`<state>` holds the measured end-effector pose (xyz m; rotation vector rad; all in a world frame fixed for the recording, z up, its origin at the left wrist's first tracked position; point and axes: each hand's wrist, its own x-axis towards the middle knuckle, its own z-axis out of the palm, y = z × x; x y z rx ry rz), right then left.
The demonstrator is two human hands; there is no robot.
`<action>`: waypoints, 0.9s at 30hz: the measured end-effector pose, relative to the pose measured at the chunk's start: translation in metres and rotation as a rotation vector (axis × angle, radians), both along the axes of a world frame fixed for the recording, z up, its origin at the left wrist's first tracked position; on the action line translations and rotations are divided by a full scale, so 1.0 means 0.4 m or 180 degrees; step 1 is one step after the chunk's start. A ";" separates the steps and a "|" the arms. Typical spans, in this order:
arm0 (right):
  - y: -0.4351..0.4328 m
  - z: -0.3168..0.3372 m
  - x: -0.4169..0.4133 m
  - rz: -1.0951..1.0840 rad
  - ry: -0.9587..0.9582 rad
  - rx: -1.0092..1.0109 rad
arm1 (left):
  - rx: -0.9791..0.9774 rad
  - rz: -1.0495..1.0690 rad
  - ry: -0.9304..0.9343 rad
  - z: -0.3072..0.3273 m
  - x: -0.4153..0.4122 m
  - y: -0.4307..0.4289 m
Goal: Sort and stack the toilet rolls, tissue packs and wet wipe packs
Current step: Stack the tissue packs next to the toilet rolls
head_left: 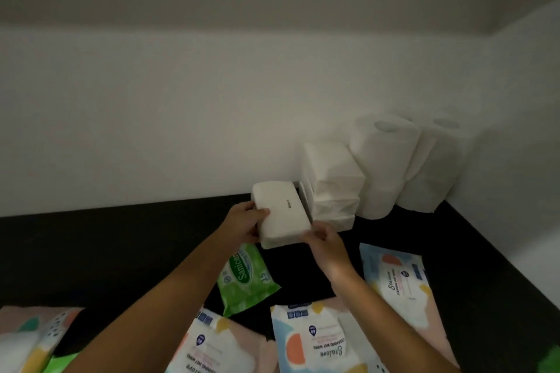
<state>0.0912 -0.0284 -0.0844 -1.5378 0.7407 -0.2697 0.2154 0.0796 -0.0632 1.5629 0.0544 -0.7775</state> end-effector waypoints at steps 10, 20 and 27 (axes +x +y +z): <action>-0.047 -0.055 -0.040 -0.0031 0.0206 -0.0344 | 0.0882 0.0022 -0.0981 -0.051 0.024 -0.058; -0.052 -0.041 -0.071 0.0024 0.0226 -0.0579 | 0.1194 0.0200 -0.1302 -0.034 -0.021 -0.049; -0.030 0.016 -0.155 0.0218 0.0143 -0.0693 | 0.0848 0.0181 -0.1477 0.013 -0.156 0.035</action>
